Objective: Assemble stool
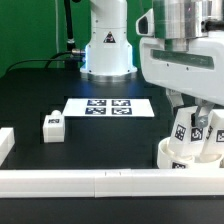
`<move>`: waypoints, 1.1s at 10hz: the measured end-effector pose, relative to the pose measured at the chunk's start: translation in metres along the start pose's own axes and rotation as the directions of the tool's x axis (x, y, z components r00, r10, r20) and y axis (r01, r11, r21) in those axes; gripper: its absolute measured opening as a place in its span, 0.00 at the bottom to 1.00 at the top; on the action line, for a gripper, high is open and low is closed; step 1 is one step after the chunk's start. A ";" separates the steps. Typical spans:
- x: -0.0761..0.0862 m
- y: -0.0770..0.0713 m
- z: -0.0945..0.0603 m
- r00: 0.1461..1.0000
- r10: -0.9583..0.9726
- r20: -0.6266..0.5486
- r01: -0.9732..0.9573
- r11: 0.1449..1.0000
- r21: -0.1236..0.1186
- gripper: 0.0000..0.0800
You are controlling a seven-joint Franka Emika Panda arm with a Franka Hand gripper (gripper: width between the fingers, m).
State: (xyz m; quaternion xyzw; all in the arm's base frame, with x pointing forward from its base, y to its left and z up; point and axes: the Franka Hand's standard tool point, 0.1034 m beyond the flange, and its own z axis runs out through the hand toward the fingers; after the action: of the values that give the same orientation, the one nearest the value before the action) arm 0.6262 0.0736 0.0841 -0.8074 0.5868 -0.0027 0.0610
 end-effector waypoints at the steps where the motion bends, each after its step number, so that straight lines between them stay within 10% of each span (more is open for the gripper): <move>1: 0.000 -0.002 0.001 0.993 0.117 0.007 -0.118 0.993 0.025 0.42; 5: -0.007 -0.011 0.004 0.861 0.506 0.055 -0.509 0.857 0.084 0.42; 9: -0.012 -0.015 0.005 0.777 0.624 0.087 -0.629 0.774 0.074 0.42; 11: -0.013 -0.020 -0.009 0.809 0.579 0.099 -0.587 0.804 0.095 0.76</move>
Offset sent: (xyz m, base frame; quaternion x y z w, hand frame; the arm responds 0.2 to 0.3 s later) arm -0.0048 0.0053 -0.0144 0.0084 0.0035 0.2349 0.9720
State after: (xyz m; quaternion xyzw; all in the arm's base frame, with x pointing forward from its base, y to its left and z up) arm 0.6410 0.0909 0.0959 -0.5825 0.8028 0.0068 0.1267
